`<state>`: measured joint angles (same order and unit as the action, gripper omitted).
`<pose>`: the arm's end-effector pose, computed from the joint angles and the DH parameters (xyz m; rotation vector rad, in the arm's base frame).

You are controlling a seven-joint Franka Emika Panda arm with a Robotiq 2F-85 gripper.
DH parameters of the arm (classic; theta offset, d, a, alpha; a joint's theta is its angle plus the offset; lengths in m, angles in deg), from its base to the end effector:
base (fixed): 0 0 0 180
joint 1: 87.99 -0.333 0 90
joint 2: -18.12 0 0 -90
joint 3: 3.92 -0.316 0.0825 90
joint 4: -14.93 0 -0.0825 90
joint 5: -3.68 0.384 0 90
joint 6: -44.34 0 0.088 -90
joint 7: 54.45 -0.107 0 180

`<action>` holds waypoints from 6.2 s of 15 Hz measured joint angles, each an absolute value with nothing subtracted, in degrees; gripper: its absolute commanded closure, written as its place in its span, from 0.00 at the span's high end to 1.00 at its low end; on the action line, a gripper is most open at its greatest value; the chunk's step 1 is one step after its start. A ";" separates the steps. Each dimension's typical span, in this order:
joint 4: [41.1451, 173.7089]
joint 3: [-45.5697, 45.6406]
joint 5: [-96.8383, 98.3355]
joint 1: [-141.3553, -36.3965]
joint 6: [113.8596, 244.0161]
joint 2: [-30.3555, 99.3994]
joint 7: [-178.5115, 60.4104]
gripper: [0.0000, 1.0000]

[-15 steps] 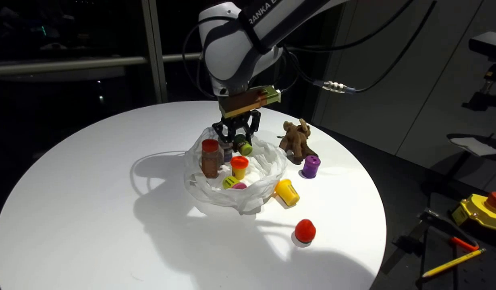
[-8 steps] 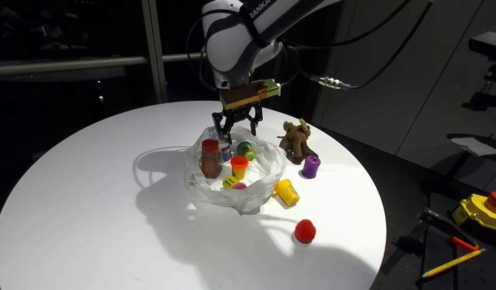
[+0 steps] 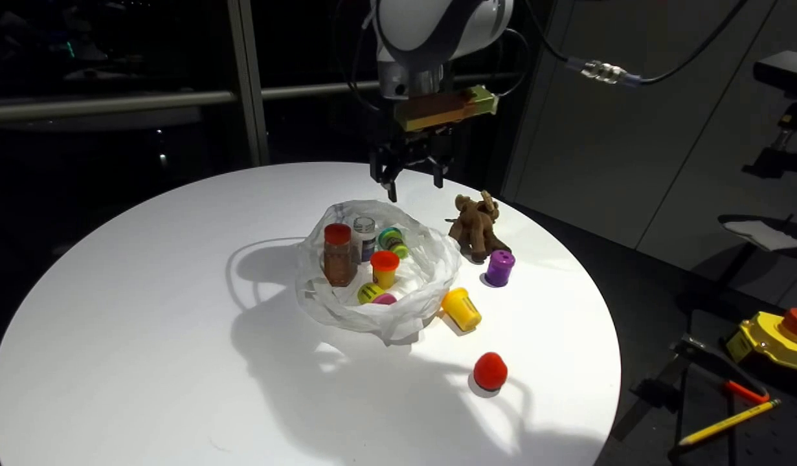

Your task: Put all the objects in the white plastic bag

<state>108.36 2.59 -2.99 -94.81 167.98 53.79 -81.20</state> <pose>0.6792 0.0080 0.2513 2.9107 -0.5511 -0.0780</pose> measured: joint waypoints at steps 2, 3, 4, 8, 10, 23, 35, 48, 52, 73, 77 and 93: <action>114.28 2.56 -2.74 -93.53 169.75 49.34 -78.59 1.00; 117.25 2.47 -2.74 -93.01 170.84 47.34 -77.07 1.00; 120.41 2.27 -2.74 -92.60 172.14 45.38 -75.36 1.00; 133.35 0.26 -2.74 -92.21 176.98 38.85 -69.68 1.00; 140.02 -1.14 -2.74 -92.24 179.28 36.04 -68.16 1.00; 158.66 -7.04 -2.93 -97.50 192.89 31.97 -73.71 1.00; 146.24 -0.53 -6.26 -101.20 193.58 43.02 -83.00 1.00; 139.11 2.39 -6.26 -101.99 190.65 50.24 -83.74 0.37; 139.32 3.47 -6.21 -101.95 190.67 49.80 -84.10 0.19; 133.88 -0.41 -7.01 -100.80 181.10 41.36 -91.81 0.19; 126.36 0.55 -7.01 -101.14 181.10 49.36 -96.54 0.19; 116.62 6.09 -8.84 -102.09 180.63 56.06 -100.56 1.00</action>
